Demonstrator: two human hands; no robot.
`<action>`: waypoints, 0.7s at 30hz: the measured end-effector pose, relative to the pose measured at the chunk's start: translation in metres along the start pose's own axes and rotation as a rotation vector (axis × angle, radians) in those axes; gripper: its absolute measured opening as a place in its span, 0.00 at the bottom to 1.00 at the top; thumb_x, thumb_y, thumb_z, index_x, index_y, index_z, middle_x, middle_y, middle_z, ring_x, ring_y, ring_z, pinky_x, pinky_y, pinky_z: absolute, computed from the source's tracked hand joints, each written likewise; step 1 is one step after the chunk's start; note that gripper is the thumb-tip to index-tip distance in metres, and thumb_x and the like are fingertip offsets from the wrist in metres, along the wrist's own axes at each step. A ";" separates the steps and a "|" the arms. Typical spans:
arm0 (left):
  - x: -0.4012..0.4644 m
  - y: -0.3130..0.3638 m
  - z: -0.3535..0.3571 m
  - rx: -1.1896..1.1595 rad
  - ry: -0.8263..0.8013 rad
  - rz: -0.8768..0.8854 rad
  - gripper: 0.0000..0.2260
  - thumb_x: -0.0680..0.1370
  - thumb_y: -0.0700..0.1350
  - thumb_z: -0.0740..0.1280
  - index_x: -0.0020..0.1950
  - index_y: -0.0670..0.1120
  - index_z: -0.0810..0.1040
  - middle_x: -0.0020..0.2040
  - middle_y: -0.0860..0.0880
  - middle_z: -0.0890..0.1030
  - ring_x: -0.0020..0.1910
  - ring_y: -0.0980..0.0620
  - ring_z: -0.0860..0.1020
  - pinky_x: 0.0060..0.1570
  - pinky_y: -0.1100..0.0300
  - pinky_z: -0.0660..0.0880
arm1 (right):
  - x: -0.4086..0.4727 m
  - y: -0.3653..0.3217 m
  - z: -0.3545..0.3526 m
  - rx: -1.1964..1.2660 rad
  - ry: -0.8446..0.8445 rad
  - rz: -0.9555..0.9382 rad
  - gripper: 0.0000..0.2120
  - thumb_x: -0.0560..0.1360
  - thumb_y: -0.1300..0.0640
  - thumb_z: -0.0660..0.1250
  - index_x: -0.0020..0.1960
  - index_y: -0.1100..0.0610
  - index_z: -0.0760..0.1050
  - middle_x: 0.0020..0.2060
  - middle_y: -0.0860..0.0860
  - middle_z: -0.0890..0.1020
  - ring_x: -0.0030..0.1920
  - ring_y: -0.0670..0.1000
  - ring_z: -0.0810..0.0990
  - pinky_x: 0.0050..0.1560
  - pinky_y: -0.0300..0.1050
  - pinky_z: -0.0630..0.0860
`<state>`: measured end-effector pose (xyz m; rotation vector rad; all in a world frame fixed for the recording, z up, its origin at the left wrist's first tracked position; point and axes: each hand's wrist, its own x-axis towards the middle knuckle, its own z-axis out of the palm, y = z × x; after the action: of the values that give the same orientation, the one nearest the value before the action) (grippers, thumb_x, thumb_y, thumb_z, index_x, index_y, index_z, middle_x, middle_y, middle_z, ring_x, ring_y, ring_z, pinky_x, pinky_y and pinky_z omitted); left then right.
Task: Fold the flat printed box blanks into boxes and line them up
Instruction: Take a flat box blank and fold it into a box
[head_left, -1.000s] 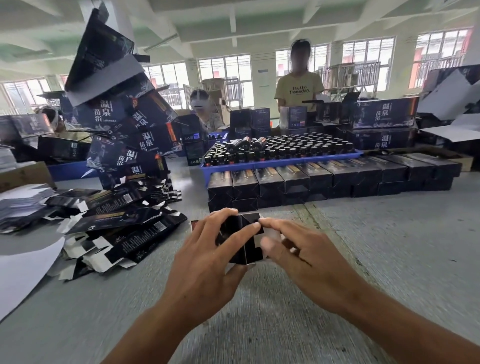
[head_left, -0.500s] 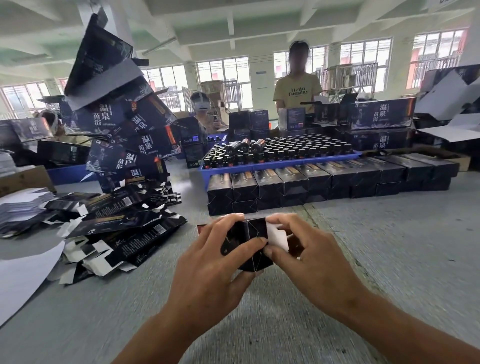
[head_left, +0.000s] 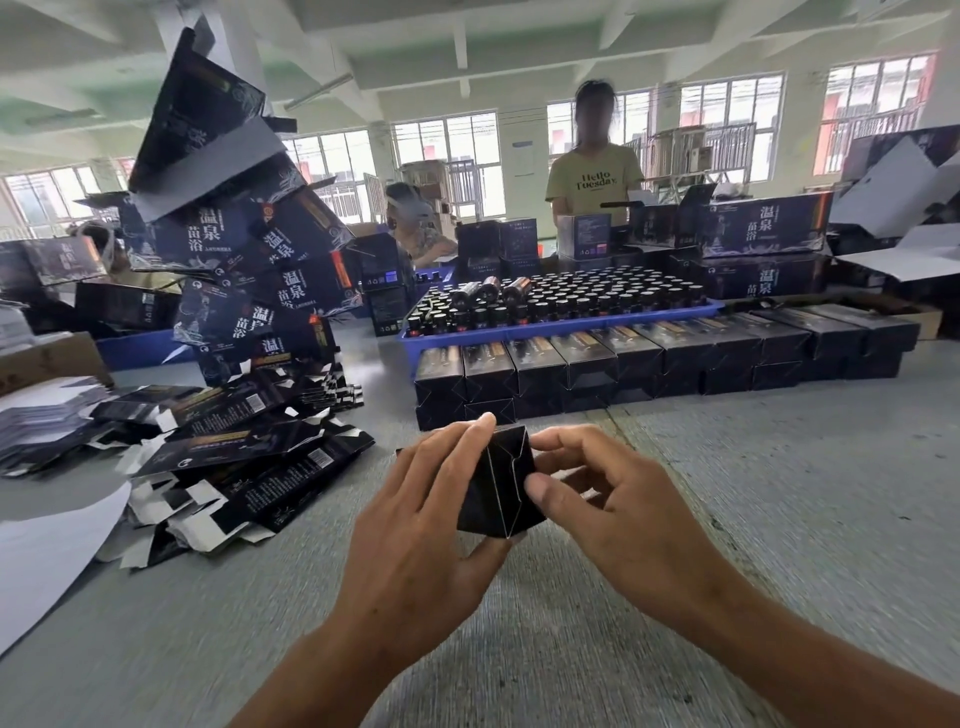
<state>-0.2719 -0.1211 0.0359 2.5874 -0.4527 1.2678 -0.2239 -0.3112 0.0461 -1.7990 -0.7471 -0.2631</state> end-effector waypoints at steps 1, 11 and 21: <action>0.000 0.002 0.001 0.000 -0.002 -0.002 0.37 0.73 0.60 0.69 0.78 0.48 0.61 0.70 0.54 0.69 0.64 0.53 0.73 0.54 0.62 0.74 | 0.001 0.000 0.000 0.005 0.011 0.008 0.12 0.77 0.51 0.71 0.57 0.38 0.76 0.50 0.30 0.80 0.49 0.36 0.82 0.44 0.28 0.77; -0.001 0.007 0.005 -0.015 0.013 0.029 0.35 0.73 0.60 0.69 0.76 0.46 0.65 0.69 0.53 0.71 0.67 0.52 0.72 0.63 0.66 0.69 | 0.004 0.002 -0.002 0.115 -0.001 0.061 0.04 0.74 0.58 0.75 0.47 0.49 0.83 0.39 0.37 0.85 0.40 0.37 0.84 0.39 0.26 0.75; -0.001 0.010 0.006 -0.024 0.023 0.010 0.35 0.73 0.62 0.67 0.75 0.48 0.64 0.70 0.55 0.68 0.67 0.54 0.71 0.60 0.65 0.70 | 0.002 -0.005 -0.002 -0.048 0.039 0.006 0.07 0.75 0.53 0.74 0.45 0.41 0.78 0.41 0.29 0.81 0.43 0.33 0.81 0.39 0.24 0.73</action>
<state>-0.2718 -0.1323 0.0325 2.5519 -0.4734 1.2857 -0.2249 -0.3120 0.0515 -1.8361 -0.7127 -0.3139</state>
